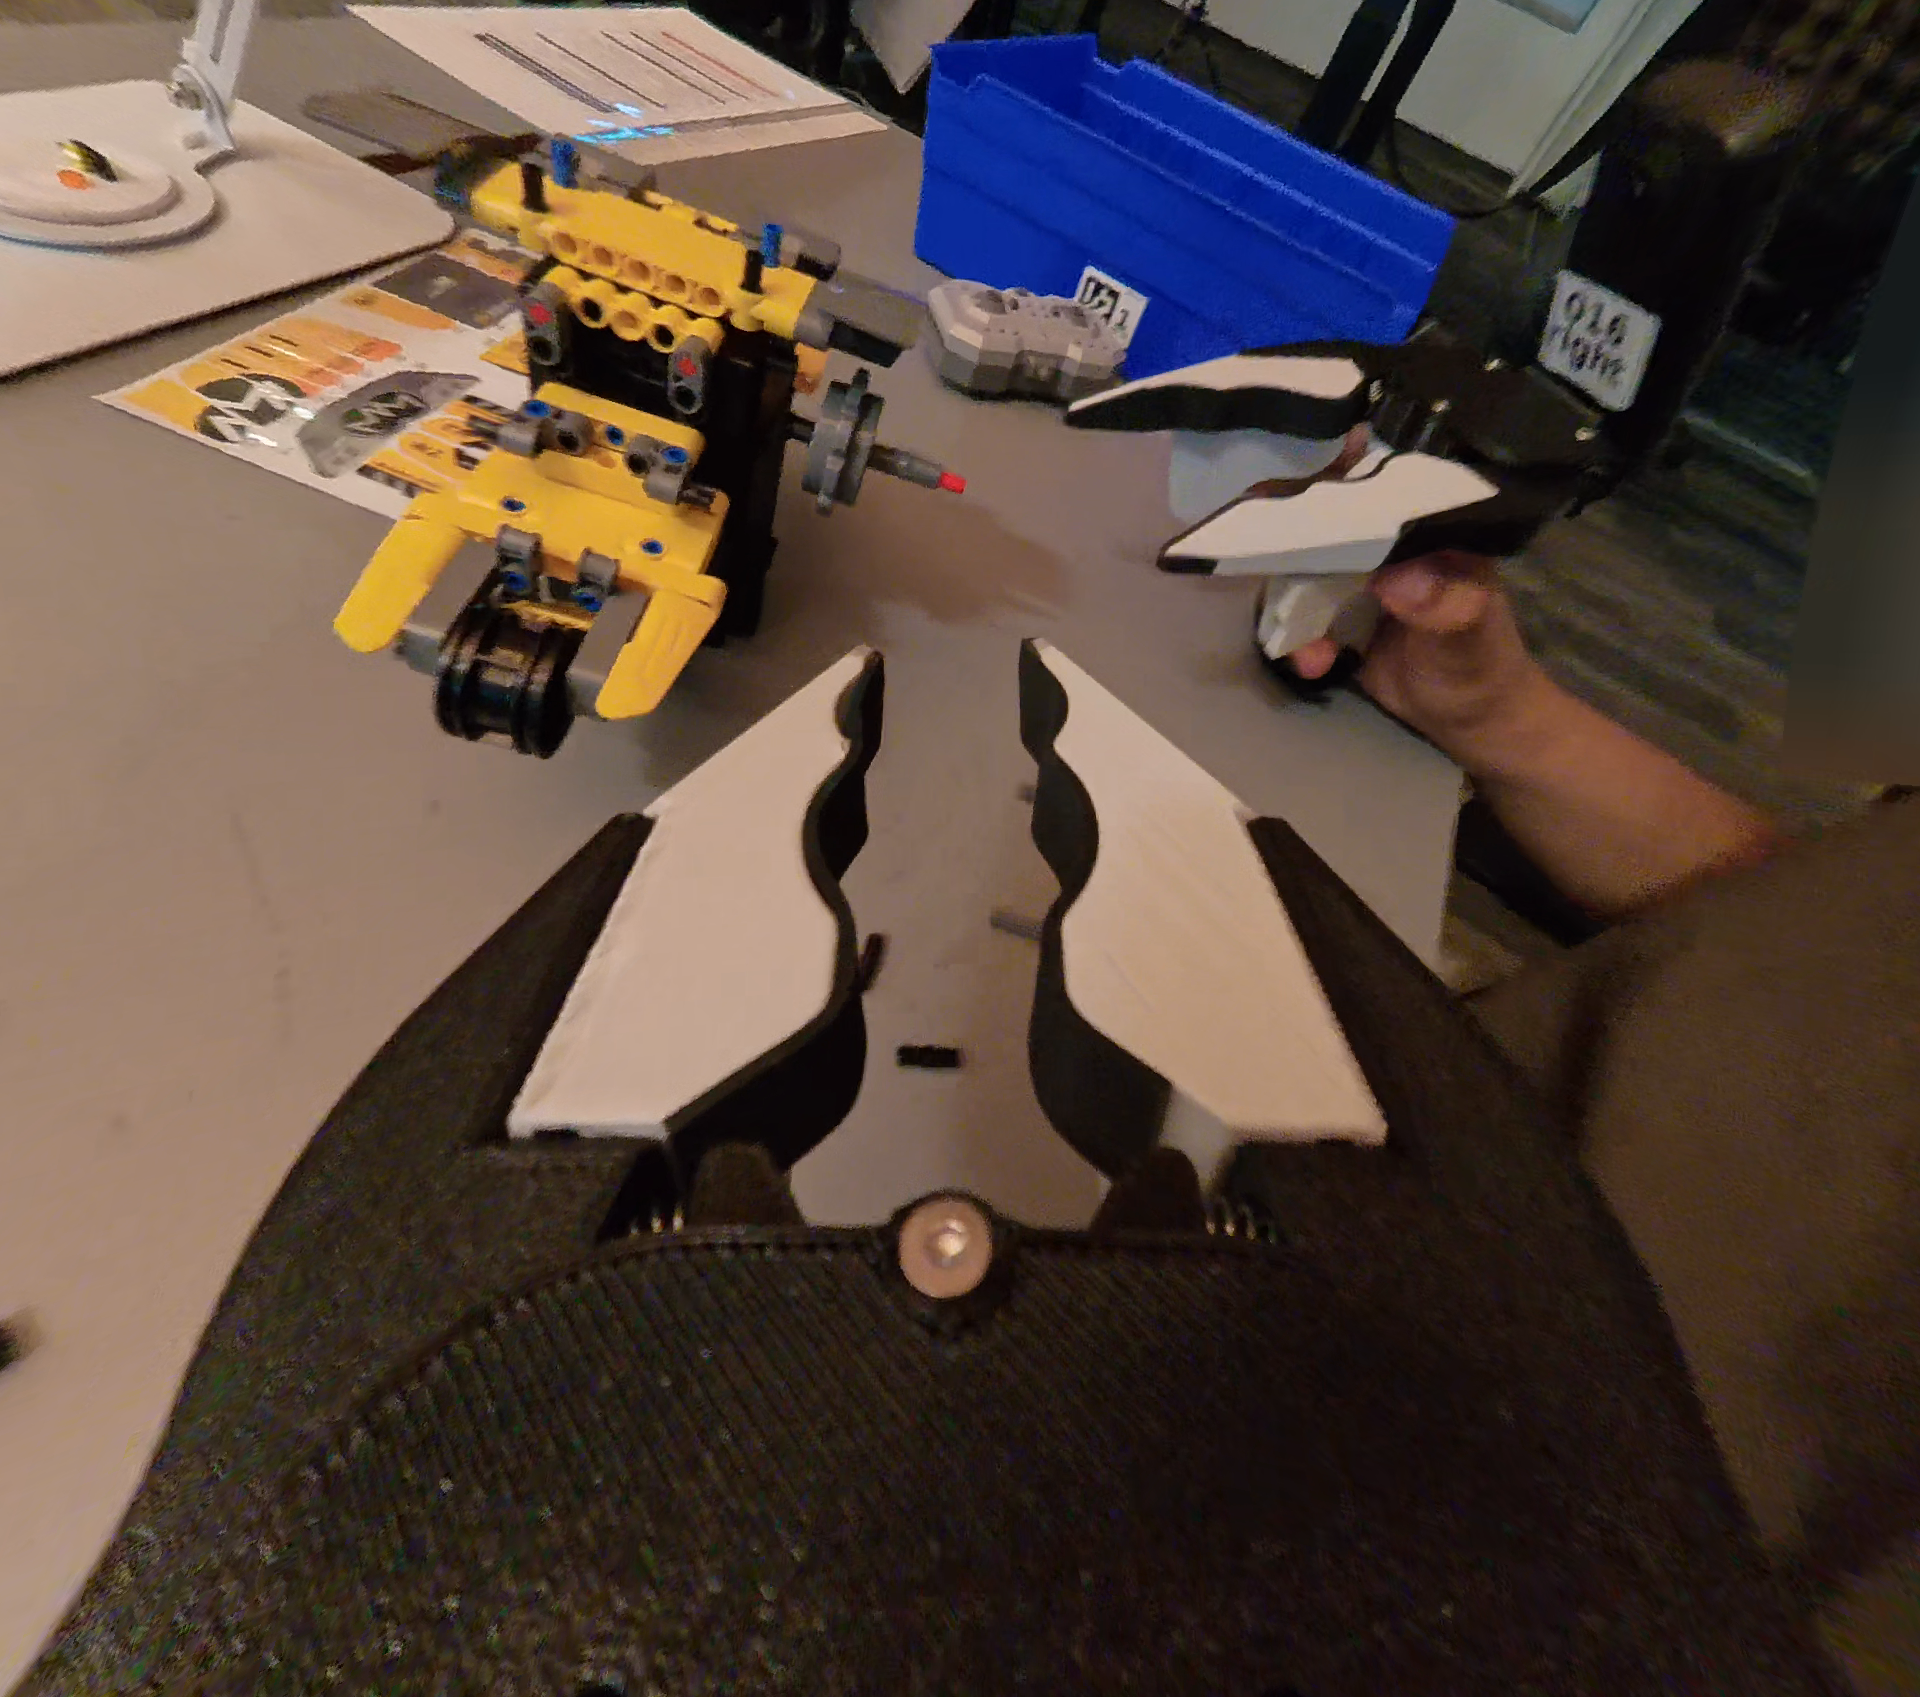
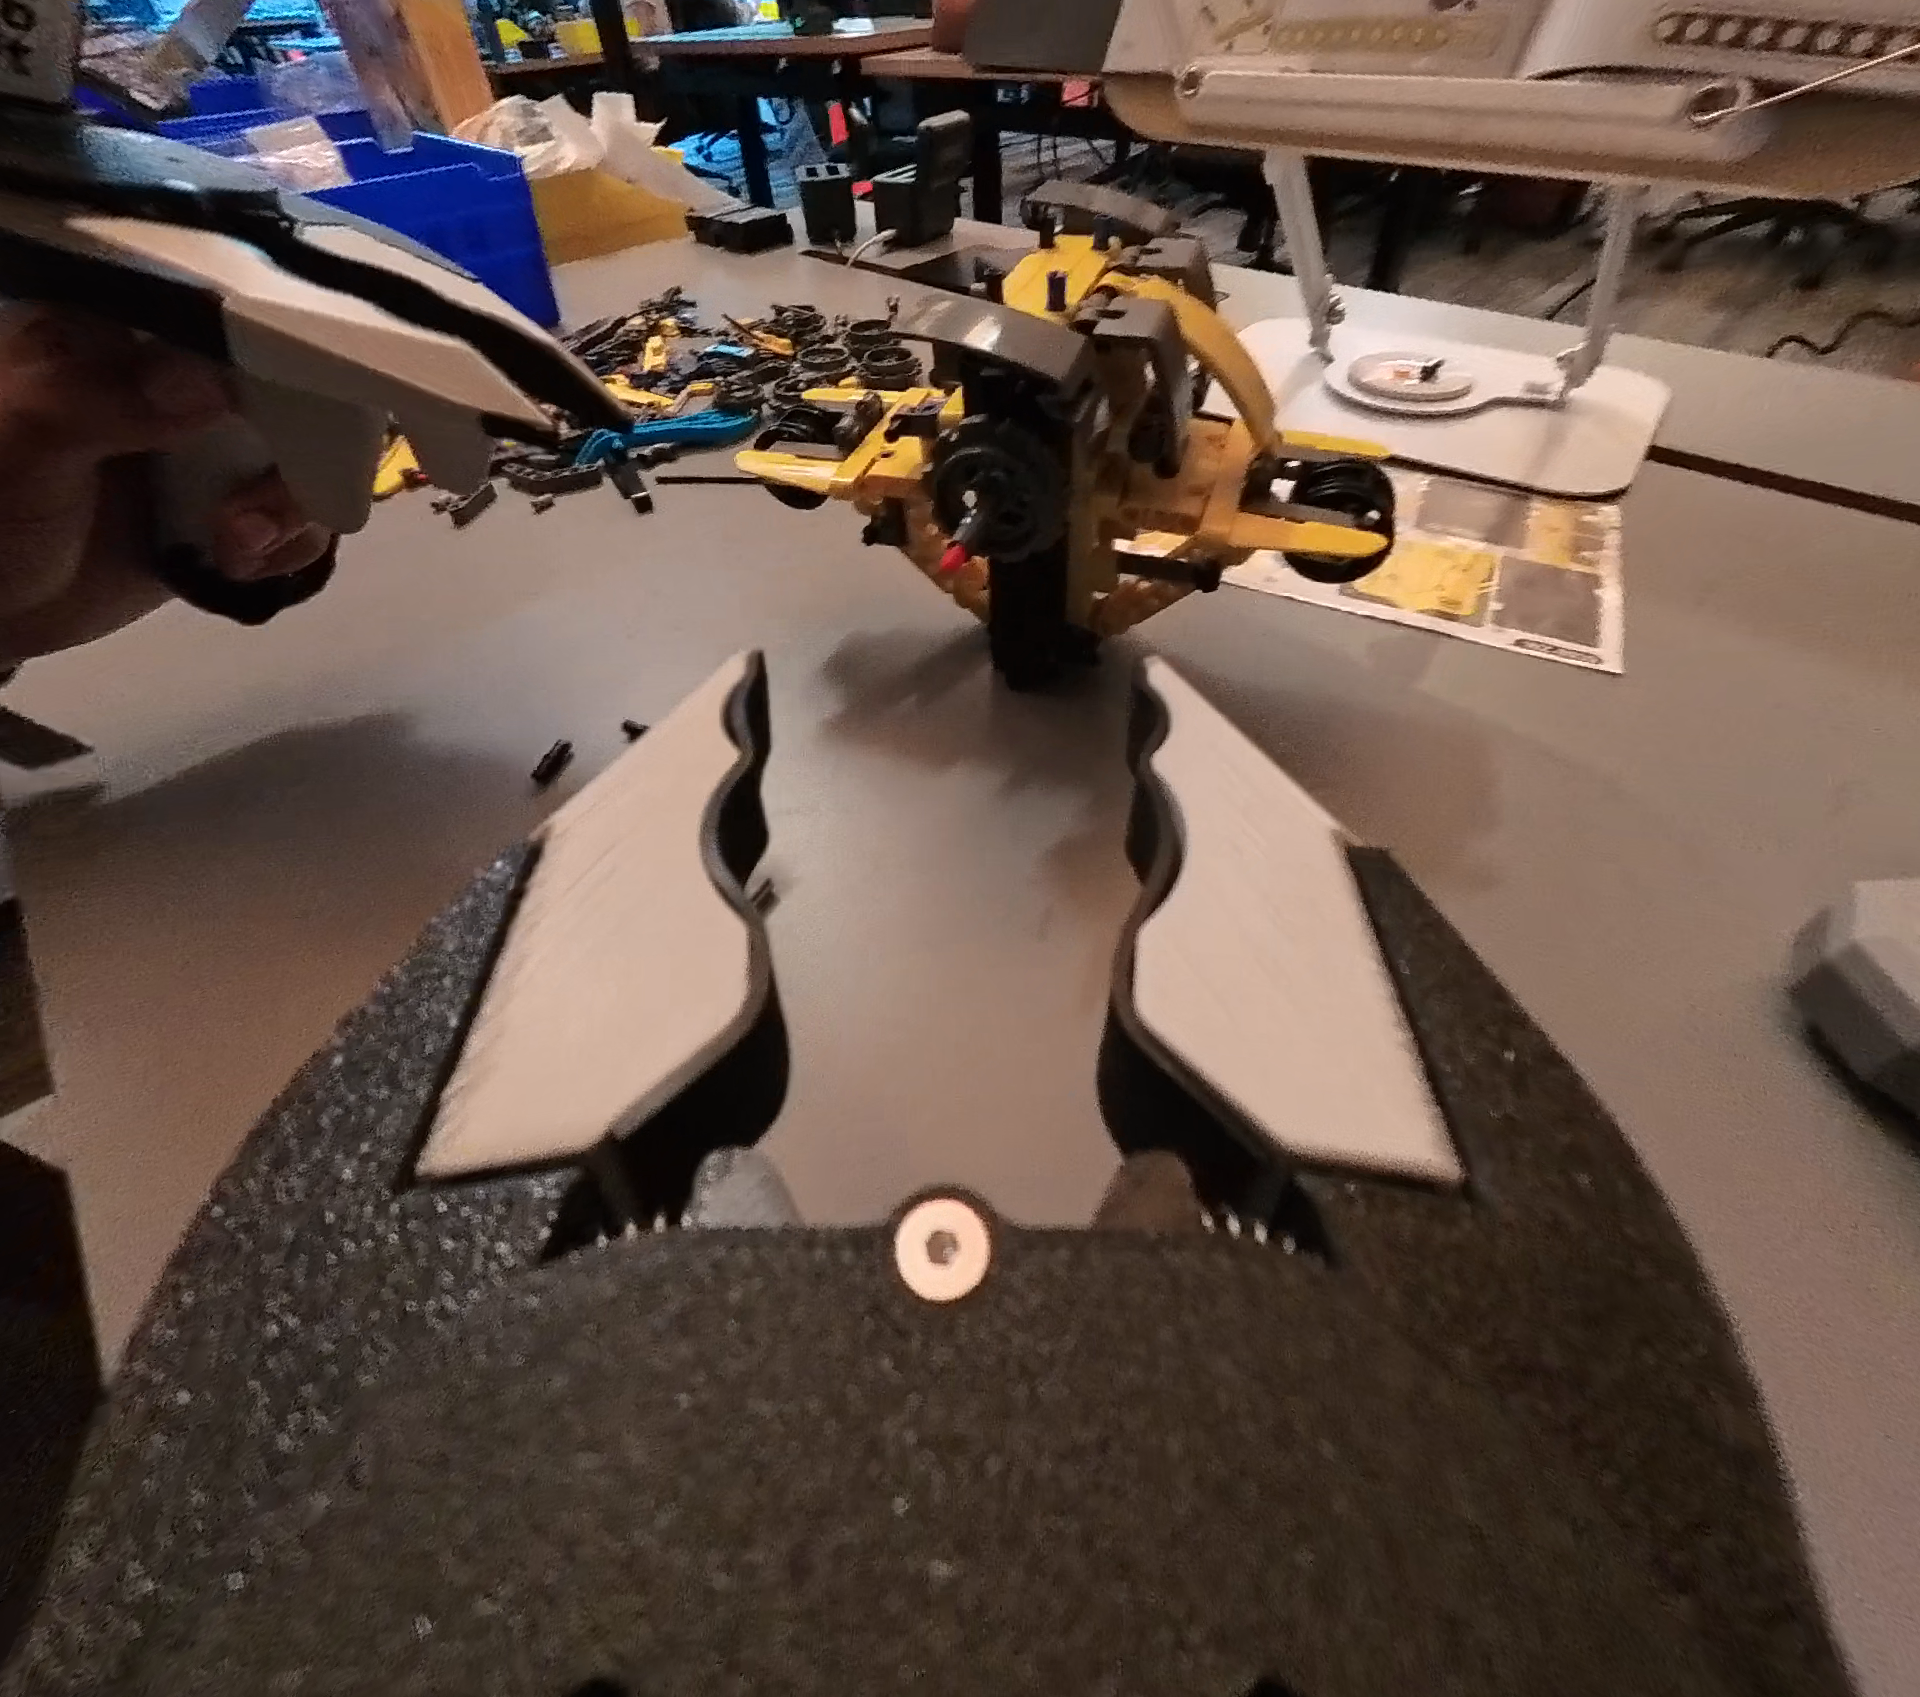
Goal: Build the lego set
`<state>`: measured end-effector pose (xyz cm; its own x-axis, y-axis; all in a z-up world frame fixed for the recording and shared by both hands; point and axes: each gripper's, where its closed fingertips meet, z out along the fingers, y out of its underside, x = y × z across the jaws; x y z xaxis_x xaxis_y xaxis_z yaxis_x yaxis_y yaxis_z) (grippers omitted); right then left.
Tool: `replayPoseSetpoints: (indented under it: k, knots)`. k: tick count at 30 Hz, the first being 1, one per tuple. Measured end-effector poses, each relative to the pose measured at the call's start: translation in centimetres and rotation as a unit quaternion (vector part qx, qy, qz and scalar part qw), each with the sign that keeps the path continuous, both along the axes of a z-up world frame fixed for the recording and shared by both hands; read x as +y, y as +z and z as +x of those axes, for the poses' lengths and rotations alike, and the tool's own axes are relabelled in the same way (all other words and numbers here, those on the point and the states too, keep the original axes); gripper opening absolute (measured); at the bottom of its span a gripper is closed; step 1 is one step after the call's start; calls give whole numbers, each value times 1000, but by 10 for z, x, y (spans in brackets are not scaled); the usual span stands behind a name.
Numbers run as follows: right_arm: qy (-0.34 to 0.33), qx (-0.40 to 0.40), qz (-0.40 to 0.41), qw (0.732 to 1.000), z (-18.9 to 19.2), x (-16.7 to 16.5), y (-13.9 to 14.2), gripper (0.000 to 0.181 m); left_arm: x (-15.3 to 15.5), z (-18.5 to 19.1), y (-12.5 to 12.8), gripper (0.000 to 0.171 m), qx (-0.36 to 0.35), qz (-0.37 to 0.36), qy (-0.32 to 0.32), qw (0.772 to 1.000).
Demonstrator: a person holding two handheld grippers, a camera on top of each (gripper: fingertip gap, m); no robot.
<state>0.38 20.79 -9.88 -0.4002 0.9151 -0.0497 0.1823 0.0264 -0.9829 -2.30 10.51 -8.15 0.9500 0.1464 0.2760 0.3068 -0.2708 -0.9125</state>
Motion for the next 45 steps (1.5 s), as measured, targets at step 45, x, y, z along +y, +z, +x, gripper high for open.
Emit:
replayPoseSetpoints:
  k: [45]
  knots:
    - [-15,77,-46,996,26,16,26,63,-121,140,-11,21,-43,104,70,991]
